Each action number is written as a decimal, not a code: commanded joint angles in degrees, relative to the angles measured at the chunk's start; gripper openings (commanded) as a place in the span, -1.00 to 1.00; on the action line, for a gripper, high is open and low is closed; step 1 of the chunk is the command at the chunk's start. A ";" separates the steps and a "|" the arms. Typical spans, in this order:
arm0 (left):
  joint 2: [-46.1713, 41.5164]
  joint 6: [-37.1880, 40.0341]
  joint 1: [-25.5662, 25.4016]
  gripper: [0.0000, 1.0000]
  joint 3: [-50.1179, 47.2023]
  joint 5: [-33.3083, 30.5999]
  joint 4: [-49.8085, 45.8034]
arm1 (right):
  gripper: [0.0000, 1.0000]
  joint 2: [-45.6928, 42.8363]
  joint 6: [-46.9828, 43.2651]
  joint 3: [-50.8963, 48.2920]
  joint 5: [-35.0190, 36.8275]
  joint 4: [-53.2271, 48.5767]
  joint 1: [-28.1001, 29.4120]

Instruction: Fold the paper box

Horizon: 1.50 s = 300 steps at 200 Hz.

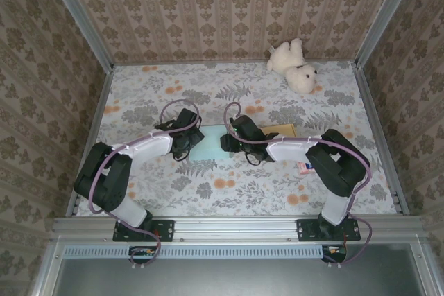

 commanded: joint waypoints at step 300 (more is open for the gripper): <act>-21.94 -44.72 -15.46 1.00 -15.91 -4.74 -3.52 | -0.03 0.75 9.95 -8.95 -3.49 12.72 0.70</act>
